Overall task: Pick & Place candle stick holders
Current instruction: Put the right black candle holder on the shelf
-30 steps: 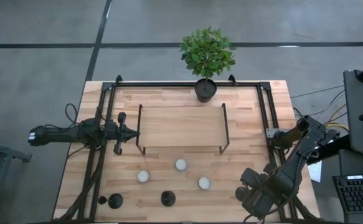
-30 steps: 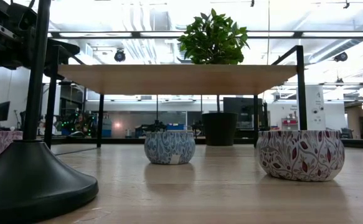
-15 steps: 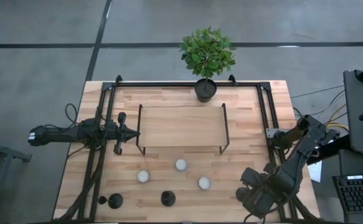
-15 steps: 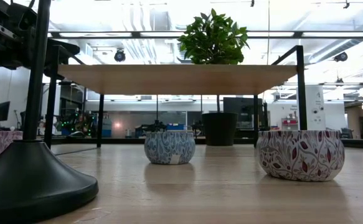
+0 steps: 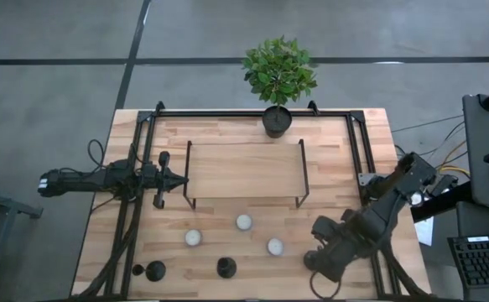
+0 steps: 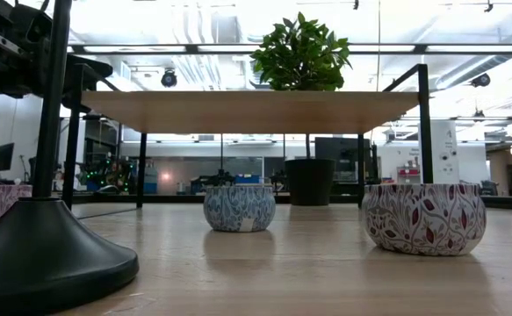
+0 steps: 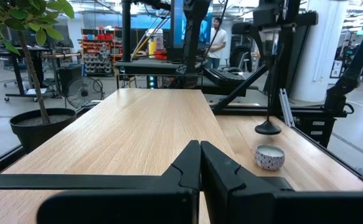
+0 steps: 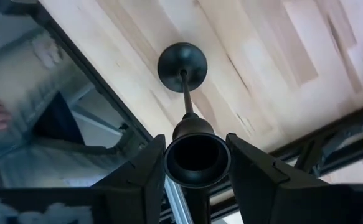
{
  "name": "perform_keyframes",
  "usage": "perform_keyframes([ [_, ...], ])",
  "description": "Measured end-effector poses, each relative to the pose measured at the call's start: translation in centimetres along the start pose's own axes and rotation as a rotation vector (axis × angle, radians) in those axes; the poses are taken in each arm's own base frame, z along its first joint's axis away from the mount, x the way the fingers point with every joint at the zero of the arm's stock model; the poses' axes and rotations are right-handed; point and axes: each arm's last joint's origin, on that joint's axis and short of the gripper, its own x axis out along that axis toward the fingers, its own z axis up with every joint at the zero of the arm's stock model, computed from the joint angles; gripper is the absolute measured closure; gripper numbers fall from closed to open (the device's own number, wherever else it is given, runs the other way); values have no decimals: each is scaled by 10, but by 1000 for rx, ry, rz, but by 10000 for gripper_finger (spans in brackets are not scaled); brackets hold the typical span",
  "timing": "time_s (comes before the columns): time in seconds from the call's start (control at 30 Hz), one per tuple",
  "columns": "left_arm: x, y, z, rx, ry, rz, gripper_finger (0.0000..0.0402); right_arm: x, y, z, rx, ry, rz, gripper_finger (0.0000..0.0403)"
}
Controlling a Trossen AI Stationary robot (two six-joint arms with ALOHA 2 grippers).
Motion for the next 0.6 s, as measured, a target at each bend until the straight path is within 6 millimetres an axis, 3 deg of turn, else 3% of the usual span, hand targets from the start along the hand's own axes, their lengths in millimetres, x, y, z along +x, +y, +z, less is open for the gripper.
perform_keyframes([
  [0.2, 0, 0, 0, 0, 0, 0, 392, -23, -4, 24, -21, -35, 77, 259],
  [0.6, 0, 0, 0, 0, 0, 0, 392, -89, -24, 65, -43, -181, 297, 261],
])
